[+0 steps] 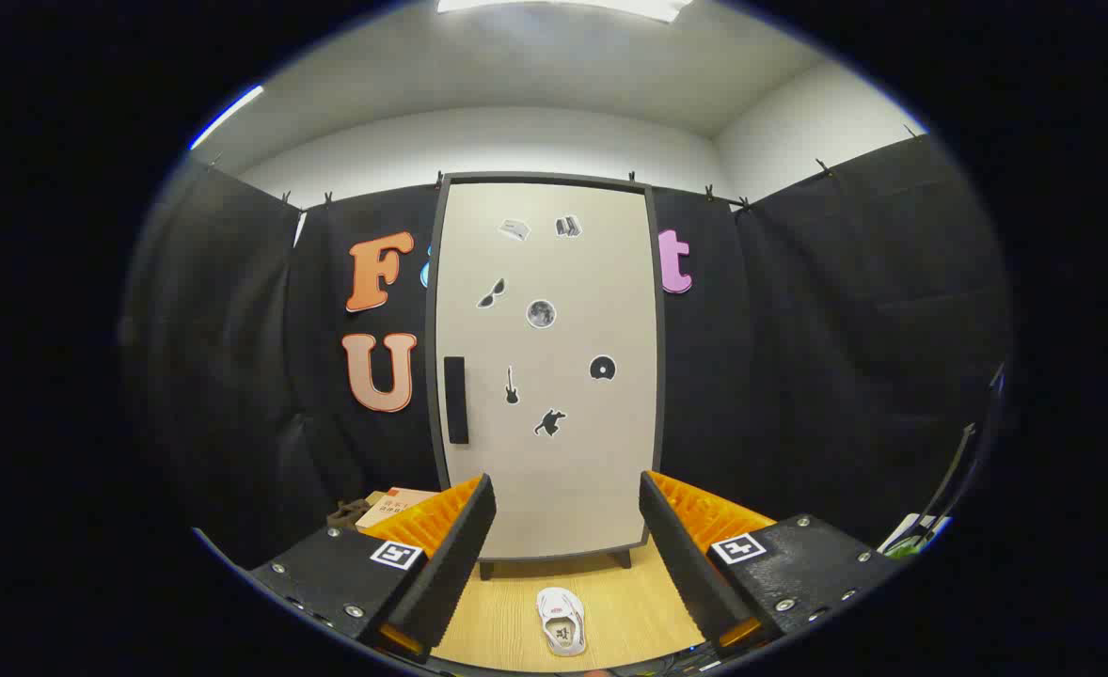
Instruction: Open the shoe cabinet door, grab the shoes and put them into the shoe cabinet, then close the shoe cabinet door.
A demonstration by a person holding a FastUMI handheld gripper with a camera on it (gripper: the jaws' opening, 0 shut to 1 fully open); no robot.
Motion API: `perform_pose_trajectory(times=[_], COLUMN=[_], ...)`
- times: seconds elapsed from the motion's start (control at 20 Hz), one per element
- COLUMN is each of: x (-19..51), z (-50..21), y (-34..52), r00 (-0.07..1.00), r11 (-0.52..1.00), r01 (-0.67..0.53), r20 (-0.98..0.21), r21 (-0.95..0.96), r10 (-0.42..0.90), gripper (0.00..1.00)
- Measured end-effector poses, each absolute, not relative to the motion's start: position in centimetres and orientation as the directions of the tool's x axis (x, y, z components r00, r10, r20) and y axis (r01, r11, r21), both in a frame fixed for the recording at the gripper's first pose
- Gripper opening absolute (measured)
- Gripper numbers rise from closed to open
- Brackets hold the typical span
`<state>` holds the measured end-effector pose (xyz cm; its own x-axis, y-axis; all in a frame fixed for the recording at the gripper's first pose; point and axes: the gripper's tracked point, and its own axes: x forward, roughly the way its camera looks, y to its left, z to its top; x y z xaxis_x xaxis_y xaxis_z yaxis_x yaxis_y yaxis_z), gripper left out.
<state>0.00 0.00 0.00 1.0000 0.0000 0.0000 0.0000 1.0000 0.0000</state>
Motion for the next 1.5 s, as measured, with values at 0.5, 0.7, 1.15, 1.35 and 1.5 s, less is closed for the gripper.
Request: perform_pose_trajectory(times=[0.5, 0.7, 1.15, 1.35, 1.5], x=[-0.1, -0.2, -0.3, -0.1, 0.2], z=[0.2, 0.2, -0.3, -1.4, -2.9], y=[0.3, 0.4, 0.5, 1.0, 1.4], r00=[1.0, 1.0, 1.0, 0.999, 0.997], r11=[1.0, 1.0, 1.0, 1.0, 0.999], r01=[-0.008, -0.009, -0.01, -0.02, -0.027], r20=[0.002, 0.0, -0.014, -0.038, -0.068], r21=[-0.009, -0.007, -0.015, -0.019, -0.017], r10=[0.008, 0.009, 0.01, 0.019, 0.026], gripper=[0.96, 0.96, 0.96, 0.96, 0.96])
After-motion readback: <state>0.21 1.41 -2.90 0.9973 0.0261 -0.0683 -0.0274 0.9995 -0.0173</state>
